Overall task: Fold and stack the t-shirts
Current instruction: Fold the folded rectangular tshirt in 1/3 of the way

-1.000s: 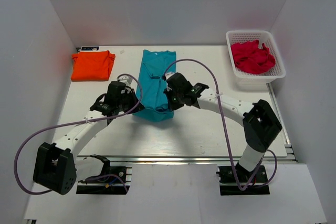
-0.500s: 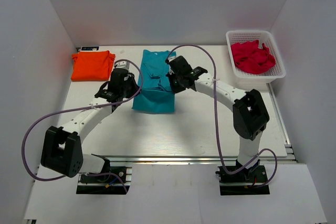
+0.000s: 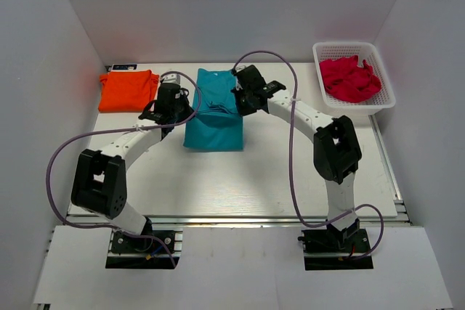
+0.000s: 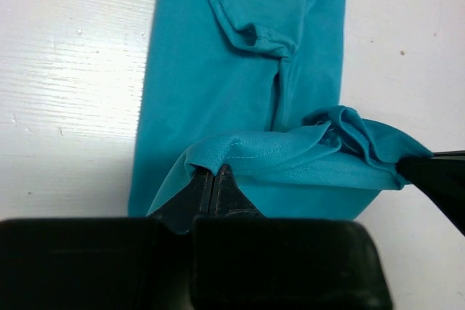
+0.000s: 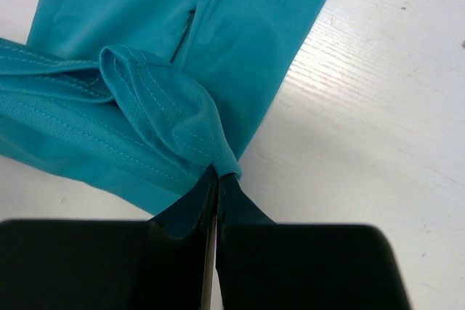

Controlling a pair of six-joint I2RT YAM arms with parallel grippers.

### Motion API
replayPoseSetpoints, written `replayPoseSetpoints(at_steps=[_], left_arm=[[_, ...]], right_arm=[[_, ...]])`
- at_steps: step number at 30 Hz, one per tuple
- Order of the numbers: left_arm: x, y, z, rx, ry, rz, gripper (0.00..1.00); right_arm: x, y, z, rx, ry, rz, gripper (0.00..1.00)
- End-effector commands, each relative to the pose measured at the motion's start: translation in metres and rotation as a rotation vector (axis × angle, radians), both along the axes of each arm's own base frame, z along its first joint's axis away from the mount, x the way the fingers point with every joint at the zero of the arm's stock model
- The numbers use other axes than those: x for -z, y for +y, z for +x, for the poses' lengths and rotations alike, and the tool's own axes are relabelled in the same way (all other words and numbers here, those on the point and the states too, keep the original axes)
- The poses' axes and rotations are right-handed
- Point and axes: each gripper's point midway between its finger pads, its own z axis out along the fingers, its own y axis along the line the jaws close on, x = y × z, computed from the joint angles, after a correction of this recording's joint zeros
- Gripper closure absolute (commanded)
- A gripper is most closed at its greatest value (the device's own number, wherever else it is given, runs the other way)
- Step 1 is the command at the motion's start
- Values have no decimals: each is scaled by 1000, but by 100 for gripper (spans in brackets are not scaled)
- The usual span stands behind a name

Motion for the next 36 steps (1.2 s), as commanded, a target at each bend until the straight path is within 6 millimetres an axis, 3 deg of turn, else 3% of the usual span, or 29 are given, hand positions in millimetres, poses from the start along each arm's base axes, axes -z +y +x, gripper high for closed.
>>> replayPoseSetpoints(at_steps=[1, 2, 9, 14, 16, 17, 18, 19, 21, 22, 24, 26, 27, 29, 30, 31, 32, 33, 36], left_arm=[[-23, 1, 17, -3, -69, -18, 100], [-13, 3, 19, -1, -44, -17, 100], [-3, -2, 38, 29, -43, -32, 100], [20, 1, 52, 20, -7, -29, 100], [24, 6, 57, 8, 8, -26, 100], [29, 12, 59, -9, 17, -18, 100], [35, 13, 62, -17, 24, -11, 91], [28, 18, 68, -29, 1, -17, 52], [27, 21, 79, -34, -21, -14, 0], [20, 24, 84, -32, -38, -15, 0], [6, 27, 94, -41, -53, -18, 0], [-5, 24, 94, -2, -80, -10, 0], [-10, 22, 93, 20, -92, -3, 0], [-10, 17, 80, 66, -84, -18, 0], [-10, 11, 73, 100, -77, -38, 0], [-1, 10, 64, 116, -54, -46, 0], [-5, 8, 57, 133, -58, -57, 0], [-6, 3, 51, 163, -61, -77, 0], [7, -1, 24, 197, -25, -78, 0]], right_arm=[[-4, 2, 18, 12, -24, 15, 100], [-1, 2, 19, 14, -19, 14, 100], [18, 3, 39, 61, -14, 39, 100], [28, 8, 54, 65, -51, 77, 100], [28, 9, 59, 65, -62, 87, 94], [29, 11, 66, 73, -85, 100, 85], [31, 10, 72, 81, -93, 103, 71], [34, 10, 75, 72, -102, 97, 61], [18, 12, 91, 90, -135, 118, 39], [6, 14, 97, 84, -157, 136, 10], [-18, 13, 102, 87, -186, 165, 10], [-11, 8, 95, 86, -162, 156, 10], [-29, 8, 88, 60, -179, 174, 10], [-21, 7, 75, 21, -156, 175, 10], [-20, 13, 54, -60, -119, 200, 10], [-20, 17, 45, -90, -107, 210, 10], [-25, 23, 36, -141, -97, 239, 10], [-17, 27, 18, -215, -57, 258, 10], [-21, 43, -7, -334, -42, 308, 10]])
